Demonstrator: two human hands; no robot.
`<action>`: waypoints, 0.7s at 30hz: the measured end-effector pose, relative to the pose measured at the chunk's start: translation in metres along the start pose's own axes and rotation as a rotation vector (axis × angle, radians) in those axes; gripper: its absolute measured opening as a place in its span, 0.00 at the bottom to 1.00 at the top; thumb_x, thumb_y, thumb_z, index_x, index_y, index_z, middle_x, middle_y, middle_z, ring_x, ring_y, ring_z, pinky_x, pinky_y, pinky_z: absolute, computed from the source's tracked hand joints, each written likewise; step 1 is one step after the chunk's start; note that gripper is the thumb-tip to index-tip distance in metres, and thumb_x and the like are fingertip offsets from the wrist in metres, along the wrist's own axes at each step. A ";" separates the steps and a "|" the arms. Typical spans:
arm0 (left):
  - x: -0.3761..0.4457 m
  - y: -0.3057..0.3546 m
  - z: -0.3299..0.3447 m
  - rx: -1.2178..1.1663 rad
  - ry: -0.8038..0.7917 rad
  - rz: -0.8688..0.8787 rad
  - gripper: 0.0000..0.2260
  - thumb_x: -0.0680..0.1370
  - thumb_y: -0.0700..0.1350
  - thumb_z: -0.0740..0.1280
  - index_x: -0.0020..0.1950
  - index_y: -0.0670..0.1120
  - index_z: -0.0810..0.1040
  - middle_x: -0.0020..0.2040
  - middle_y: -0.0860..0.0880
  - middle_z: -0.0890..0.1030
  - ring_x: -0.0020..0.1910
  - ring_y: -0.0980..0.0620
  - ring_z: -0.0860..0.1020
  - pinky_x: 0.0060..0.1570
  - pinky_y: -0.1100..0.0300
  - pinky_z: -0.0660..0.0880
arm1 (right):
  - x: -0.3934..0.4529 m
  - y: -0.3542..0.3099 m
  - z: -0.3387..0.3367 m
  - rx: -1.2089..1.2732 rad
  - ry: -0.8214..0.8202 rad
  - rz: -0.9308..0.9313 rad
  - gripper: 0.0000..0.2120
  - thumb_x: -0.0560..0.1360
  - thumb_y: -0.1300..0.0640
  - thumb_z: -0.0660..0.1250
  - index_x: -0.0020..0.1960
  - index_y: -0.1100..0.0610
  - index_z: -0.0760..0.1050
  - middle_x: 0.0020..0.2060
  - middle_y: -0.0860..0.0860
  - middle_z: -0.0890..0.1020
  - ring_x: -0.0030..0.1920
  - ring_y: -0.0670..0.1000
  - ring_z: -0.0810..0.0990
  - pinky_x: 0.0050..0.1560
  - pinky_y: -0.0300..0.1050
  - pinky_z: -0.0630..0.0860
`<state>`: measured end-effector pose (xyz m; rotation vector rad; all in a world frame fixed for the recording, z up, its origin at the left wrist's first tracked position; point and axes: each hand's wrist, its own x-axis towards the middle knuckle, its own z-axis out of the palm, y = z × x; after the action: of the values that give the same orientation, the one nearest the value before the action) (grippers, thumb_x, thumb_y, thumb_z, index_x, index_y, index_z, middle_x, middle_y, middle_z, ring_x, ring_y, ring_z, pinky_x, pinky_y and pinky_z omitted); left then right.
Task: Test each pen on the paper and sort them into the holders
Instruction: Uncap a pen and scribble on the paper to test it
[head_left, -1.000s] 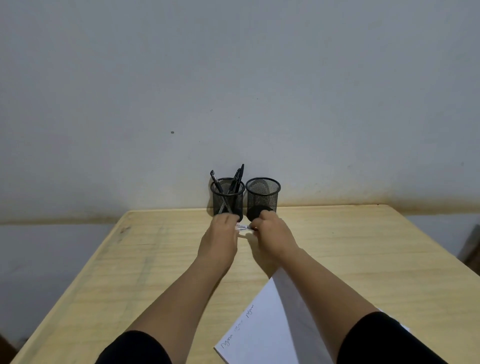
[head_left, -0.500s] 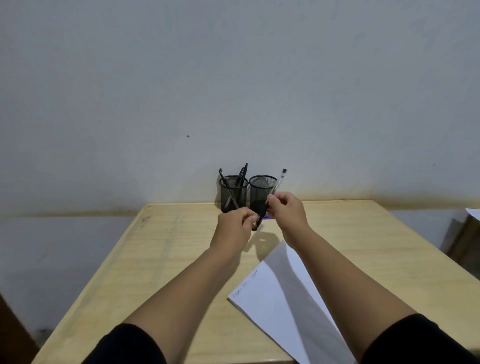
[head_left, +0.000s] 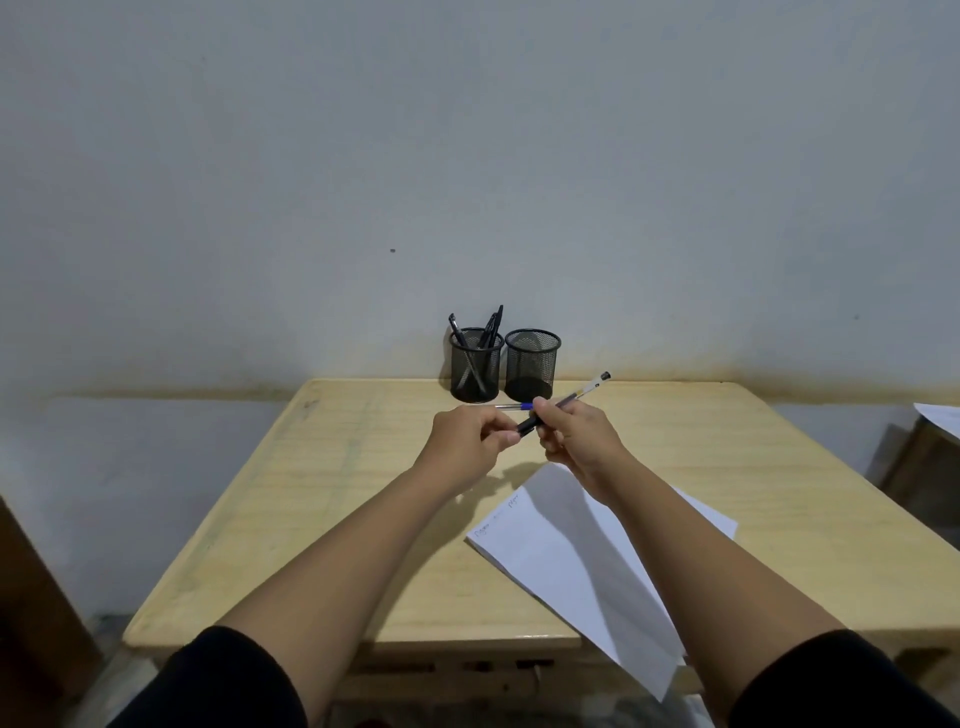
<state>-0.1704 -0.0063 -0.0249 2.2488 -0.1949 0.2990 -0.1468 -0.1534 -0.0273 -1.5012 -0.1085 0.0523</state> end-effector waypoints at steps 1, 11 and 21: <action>-0.005 0.001 0.000 -0.009 -0.009 -0.022 0.05 0.76 0.44 0.67 0.49 0.47 0.82 0.31 0.54 0.74 0.30 0.59 0.69 0.27 0.76 0.66 | -0.003 0.001 -0.001 0.010 -0.005 0.002 0.10 0.78 0.58 0.62 0.39 0.59 0.72 0.26 0.50 0.70 0.25 0.46 0.65 0.29 0.37 0.62; -0.012 0.020 -0.005 -0.031 -0.052 -0.134 0.10 0.77 0.46 0.64 0.46 0.42 0.83 0.37 0.52 0.80 0.41 0.53 0.76 0.34 0.67 0.68 | 0.000 -0.001 0.001 0.209 -0.016 0.112 0.11 0.79 0.59 0.61 0.37 0.58 0.70 0.19 0.47 0.69 0.19 0.43 0.63 0.21 0.33 0.58; -0.001 0.013 -0.003 -0.208 -0.061 -0.301 0.09 0.75 0.46 0.67 0.35 0.48 0.81 0.34 0.52 0.81 0.37 0.50 0.75 0.35 0.61 0.72 | 0.020 0.007 0.017 0.223 -0.015 0.177 0.13 0.78 0.58 0.62 0.34 0.57 0.70 0.17 0.46 0.66 0.16 0.42 0.60 0.17 0.33 0.55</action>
<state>-0.1747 -0.0124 -0.0140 2.0458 0.0784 0.0462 -0.1288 -0.1340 -0.0319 -1.2847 0.0181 0.2114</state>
